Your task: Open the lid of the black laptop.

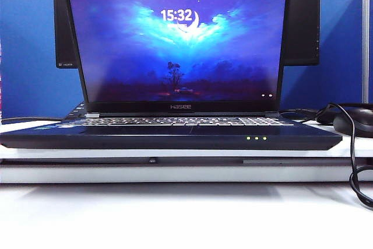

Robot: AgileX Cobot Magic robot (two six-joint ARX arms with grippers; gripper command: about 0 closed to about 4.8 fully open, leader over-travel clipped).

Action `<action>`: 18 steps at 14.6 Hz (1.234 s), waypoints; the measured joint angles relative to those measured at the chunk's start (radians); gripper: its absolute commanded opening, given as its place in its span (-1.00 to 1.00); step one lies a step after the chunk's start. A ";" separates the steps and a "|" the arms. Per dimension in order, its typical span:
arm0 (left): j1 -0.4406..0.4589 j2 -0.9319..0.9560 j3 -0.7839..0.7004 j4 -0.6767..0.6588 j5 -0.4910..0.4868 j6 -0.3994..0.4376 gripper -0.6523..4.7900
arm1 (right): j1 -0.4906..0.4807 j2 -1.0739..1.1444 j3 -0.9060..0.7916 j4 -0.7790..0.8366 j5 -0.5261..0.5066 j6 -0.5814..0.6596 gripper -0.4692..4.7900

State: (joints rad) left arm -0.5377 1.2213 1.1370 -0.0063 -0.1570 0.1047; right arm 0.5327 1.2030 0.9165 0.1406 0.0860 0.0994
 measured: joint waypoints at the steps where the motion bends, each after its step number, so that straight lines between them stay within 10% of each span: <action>1: 0.000 -0.001 0.000 -0.002 0.013 0.000 -0.78 | -0.008 0.000 0.003 0.002 -0.006 0.000 -0.83; 18: -0.002 -0.003 0.027 -0.241 0.131 -0.076 -0.78 | -0.021 0.007 0.047 -0.018 -0.007 -0.026 -0.83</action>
State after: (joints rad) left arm -0.5396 1.2186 1.1645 -0.2470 -0.0261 0.0292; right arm 0.5114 1.2098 0.9634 0.1226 0.0788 0.0731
